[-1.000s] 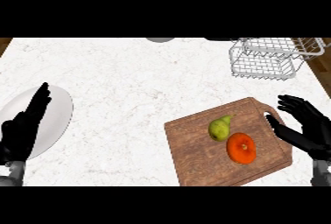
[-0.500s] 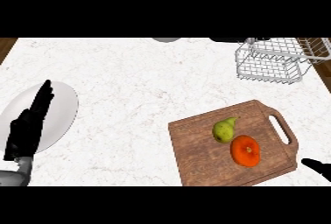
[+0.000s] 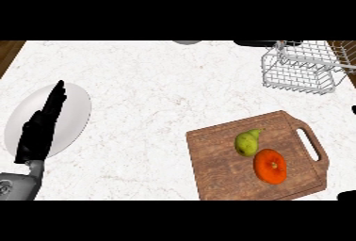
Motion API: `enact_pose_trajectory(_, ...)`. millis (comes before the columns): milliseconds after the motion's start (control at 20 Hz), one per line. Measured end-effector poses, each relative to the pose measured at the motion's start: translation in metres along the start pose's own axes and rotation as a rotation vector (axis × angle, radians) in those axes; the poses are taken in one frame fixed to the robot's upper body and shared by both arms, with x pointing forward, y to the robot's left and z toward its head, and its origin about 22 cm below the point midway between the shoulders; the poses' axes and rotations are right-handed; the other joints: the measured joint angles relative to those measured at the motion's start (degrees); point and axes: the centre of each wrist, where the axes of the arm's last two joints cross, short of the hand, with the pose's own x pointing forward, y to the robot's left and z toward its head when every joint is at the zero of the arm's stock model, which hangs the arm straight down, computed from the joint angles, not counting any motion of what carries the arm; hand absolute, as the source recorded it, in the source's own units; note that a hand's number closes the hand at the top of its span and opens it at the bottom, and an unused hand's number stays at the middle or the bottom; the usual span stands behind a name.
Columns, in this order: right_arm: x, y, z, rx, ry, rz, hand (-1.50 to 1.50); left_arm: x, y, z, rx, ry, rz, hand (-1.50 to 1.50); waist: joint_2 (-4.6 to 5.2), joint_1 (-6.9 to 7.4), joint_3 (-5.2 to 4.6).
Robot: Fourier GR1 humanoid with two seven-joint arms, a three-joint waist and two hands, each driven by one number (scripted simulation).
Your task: Pick the squash from the cutting board and place it in the tiered basket
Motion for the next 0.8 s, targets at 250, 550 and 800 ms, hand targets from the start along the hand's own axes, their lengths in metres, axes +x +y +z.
enact_pose_trajectory(250, 0.03, 0.0, -0.005, 0.034, 0.098, 0.024, -1.5, 0.001, -0.005, -0.002, -0.007, -0.015, 0.004, 0.0, 0.07, 0.74, 0.06)
enact_pose_trajectory(550, 0.045, 0.027, -0.02, 0.106, 0.155, 0.06, -1.5, -0.004, -0.014, -0.01, -0.015, -0.006, 0.006, 0.0, 0.13, 0.9, 0.07)
enact_pose_trajectory(800, 0.041, 0.047, -0.031, 0.142, 0.191, 0.108, -1.5, -0.008, -0.013, -0.006, -0.009, -0.003, 0.005, 0.0, 0.03, 0.72, 0.11)
